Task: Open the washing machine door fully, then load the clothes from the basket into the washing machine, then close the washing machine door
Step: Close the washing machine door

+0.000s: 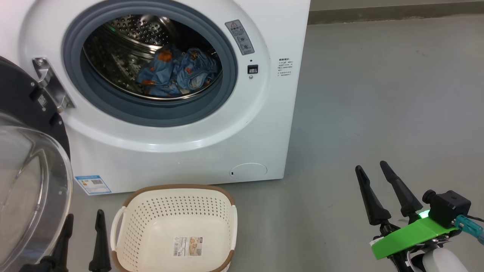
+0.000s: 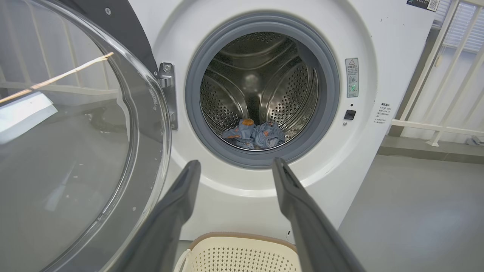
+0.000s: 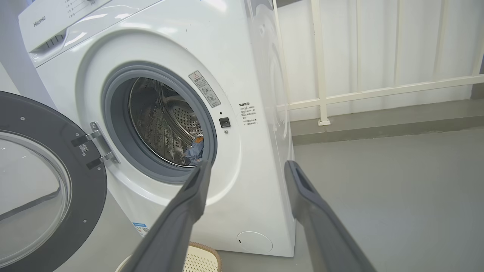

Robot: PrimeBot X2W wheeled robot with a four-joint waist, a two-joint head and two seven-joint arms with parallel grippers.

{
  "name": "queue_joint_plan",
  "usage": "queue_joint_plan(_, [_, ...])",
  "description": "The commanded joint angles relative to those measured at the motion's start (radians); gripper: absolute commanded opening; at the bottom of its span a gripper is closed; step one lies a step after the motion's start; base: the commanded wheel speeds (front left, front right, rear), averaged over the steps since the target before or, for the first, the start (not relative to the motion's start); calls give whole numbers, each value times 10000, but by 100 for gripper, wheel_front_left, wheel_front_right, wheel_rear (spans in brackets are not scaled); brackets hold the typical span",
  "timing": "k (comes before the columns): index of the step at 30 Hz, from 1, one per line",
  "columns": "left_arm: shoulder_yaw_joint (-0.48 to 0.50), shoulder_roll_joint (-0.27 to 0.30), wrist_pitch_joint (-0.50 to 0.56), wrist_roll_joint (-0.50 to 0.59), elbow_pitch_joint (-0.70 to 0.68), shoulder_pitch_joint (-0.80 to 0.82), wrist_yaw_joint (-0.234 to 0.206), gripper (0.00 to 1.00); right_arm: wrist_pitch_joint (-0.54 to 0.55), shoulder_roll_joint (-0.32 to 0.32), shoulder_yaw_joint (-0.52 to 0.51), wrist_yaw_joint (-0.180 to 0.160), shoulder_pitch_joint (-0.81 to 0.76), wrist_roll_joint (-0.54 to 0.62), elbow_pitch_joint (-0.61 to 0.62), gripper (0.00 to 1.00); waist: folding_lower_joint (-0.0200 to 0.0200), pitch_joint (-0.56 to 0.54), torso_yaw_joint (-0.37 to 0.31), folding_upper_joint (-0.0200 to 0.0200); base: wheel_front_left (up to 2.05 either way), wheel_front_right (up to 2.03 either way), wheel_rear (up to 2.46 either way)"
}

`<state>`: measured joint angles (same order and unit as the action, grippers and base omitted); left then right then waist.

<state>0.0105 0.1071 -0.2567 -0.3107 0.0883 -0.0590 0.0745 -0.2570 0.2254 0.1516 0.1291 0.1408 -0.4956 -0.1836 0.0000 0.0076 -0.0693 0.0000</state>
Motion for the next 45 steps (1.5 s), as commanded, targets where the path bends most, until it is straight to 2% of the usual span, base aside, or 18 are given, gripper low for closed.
queue_joint_plan(1, [389, 106, -51, 59, -214, 298, 52, 100, -48, 144, 243, 16, -16, 5, 212, 100, 0, -7, 5, 0, 0, 0, 0])
queue_joint_plan(45, [543, -38, -51, 212, -109, 388, 184, 100, -48, 170, 222, 16, -41, -8, 212, 100, 0, 6, 94, 0, 0, 0, 0])
